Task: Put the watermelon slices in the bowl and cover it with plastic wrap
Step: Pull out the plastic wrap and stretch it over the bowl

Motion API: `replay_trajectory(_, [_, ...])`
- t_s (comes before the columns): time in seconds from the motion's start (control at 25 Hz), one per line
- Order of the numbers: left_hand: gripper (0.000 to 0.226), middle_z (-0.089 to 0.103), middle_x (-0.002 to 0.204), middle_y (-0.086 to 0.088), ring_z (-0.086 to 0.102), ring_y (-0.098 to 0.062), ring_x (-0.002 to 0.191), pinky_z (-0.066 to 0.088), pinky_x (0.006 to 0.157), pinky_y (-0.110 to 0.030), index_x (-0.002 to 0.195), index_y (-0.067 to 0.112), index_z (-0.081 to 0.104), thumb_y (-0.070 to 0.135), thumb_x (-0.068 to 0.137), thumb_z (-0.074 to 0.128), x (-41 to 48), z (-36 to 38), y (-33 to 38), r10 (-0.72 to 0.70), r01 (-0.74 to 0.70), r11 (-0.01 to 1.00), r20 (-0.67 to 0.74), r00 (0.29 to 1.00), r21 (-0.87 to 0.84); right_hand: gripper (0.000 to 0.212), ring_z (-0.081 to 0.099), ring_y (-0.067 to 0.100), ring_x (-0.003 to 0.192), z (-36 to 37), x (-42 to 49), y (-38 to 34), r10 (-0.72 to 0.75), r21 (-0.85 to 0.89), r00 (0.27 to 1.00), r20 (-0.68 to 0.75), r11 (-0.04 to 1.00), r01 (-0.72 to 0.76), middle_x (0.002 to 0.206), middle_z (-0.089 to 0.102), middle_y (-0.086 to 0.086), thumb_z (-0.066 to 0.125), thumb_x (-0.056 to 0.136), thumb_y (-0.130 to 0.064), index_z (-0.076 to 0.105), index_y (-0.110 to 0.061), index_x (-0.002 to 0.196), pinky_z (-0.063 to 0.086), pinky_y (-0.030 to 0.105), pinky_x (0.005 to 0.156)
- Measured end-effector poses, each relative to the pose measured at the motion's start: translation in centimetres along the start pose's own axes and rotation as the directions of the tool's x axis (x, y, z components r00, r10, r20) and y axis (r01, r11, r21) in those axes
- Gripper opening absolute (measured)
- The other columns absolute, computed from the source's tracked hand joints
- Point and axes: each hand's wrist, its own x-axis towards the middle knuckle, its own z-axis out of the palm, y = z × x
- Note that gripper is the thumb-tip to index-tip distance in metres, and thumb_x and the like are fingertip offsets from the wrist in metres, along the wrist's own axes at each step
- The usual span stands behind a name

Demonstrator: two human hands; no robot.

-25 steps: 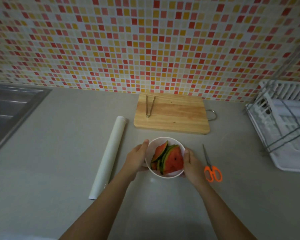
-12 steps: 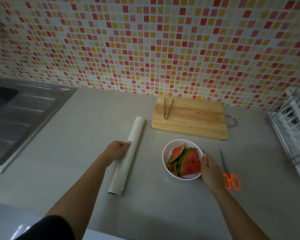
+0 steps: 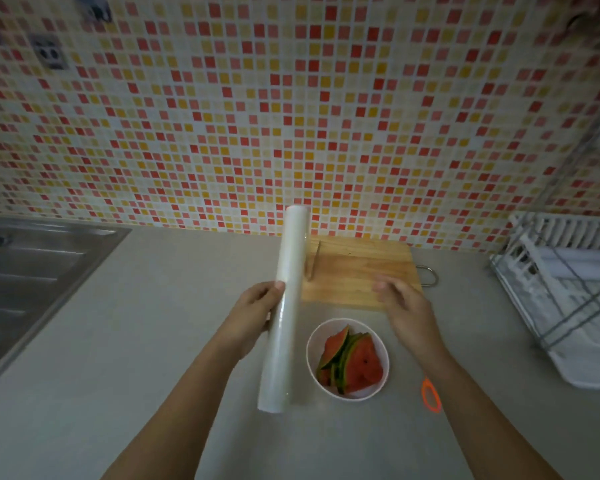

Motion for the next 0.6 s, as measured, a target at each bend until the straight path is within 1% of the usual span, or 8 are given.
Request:
replay_trajectory(0.12, [0.021, 0.07, 0.096, -0.001, 0.066, -0.012, 0.083, 0.054, 0.07, -0.028, 0.105, 0.023, 0.069, 0.031, 0.094, 0.054, -1.0, 5.3, 4.3, 0.175, -0.165, 0.975, 0.054, 0.983, -0.145, 0.035, 0.062, 0.007, 0.1, -0.8, 3.6, -6.3, -0.042, 0.136, 0.999, -0.005, 0.99, 0.043, 0.107, 0.068, -0.011, 0.049, 0.087, -0.048, 0.063, -0.027, 0.111, 0.047, 0.028, 0.092])
replay_trajectory(0.2, [0.018, 0.069, 0.093, 0.001, 0.065, -0.014, 0.083, 0.055, 0.073, -0.031, 0.102, 0.026, 0.07, 0.027, 0.094, 0.054, -1.7, 7.8, 6.2, 0.269, -0.25, 0.95, 0.086, 0.959, -0.189, 0.04, 0.063, 0.006, 0.099, -1.7, 5.3, -9.8, -0.055, 0.208, 0.997, -0.061, 0.976, 0.066, 0.106, 0.068, -0.01, 0.049, 0.084, -0.056, 0.064, -0.029, 0.109, 0.048, 0.037, 0.095])
replay_trajectory(0.24, [0.019, 0.07, 0.093, 0.004, 0.065, -0.013, 0.084, 0.055, 0.075, -0.033, 0.105, 0.028, 0.069, 0.027, 0.094, 0.054, -2.1, 8.7, 6.8, 0.296, -0.273, 0.94, 0.089, 0.951, -0.202, 0.037, 0.063, 0.007, 0.099, -2.2, 5.8, -11.2, -0.063, 0.238, 0.993, -0.098, 0.968, 0.084, 0.104, 0.068, -0.01, 0.049, 0.083, -0.058, 0.066, -0.031, 0.103, 0.049, 0.039, 0.094])
replay_trajectory(0.32, [0.025, 0.07, 0.101, 0.008, 0.066, -0.013, 0.091, 0.055, 0.081, -0.037, 0.116, 0.031, 0.064, 0.031, 0.092, 0.056, -2.5, 9.8, 7.2, 0.323, -0.304, 0.931, 0.07, 0.944, -0.201, 0.025, 0.065, 0.008, 0.093, -3.1, 6.3, -13.0, -0.068, 0.299, 0.983, -0.172, 0.947, 0.118, 0.095, 0.069, -0.014, 0.053, 0.08, -0.059, 0.066, -0.038, 0.085, 0.052, 0.038, 0.089])
replay_trajectory(0.36, [0.032, 0.068, 0.107, 0.007, 0.065, -0.015, 0.096, 0.054, 0.084, -0.038, 0.122, 0.031, 0.061, 0.034, 0.091, 0.058, -2.7, 10.2, 7.3, 0.344, -0.329, 0.927, 0.063, 0.937, -0.179, 0.022, 0.066, 0.007, 0.09, -3.5, 6.3, -13.6, -0.066, 0.338, 0.978, -0.197, 0.932, 0.131, 0.091, 0.07, -0.014, 0.056, 0.079, -0.058, 0.066, -0.038, 0.081, 0.054, 0.035, 0.086])
replay_trajectory(0.44, [0.047, 0.064, 0.118, 0.001, 0.063, -0.019, 0.104, 0.053, 0.089, -0.039, 0.13, 0.027, 0.055, 0.041, 0.085, 0.057, -3.0, 10.6, 7.3, 0.4, -0.393, 0.914, 0.061, 0.915, -0.102, 0.023, 0.068, 0.008, 0.089, -4.1, 6.0, -14.3, -0.043, 0.456, 0.979, -0.201, 0.88, 0.132, 0.092, 0.073, -0.007, 0.062, 0.079, -0.051, 0.07, -0.03, 0.085, 0.055, 0.03, 0.08])
replay_trajectory(0.52, [0.053, 0.061, 0.123, -0.002, 0.061, -0.018, 0.107, 0.052, 0.091, -0.038, 0.133, 0.024, 0.052, 0.043, 0.083, 0.054, -3.4, 11.1, 7.5, 0.444, -0.442, 0.896, 0.058, 0.894, -0.041, 0.023, 0.069, 0.011, 0.09, -4.6, 5.7, -14.9, -0.012, 0.569, 0.982, -0.187, 0.813, 0.119, 0.094, 0.074, -0.001, 0.066, 0.081, -0.038, 0.071, -0.018, 0.091, 0.056, 0.027, 0.077])
replay_trajectory(0.6, [0.052, 0.061, 0.122, -0.001, 0.062, -0.016, 0.105, 0.053, 0.09, -0.037, 0.132, 0.025, 0.053, 0.043, 0.083, 0.054, -3.8, 11.4, 7.6, 0.465, -0.465, 0.885, 0.047, 0.884, -0.013, 0.02, 0.069, 0.011, 0.087, -5.0, 5.4, -15.2, 0.016, 0.576, 0.975, -0.223, 0.809, 0.118, 0.09, 0.074, 0.0, 0.068, 0.081, -0.03, 0.07, -0.013, 0.092, 0.056, 0.025, 0.074])
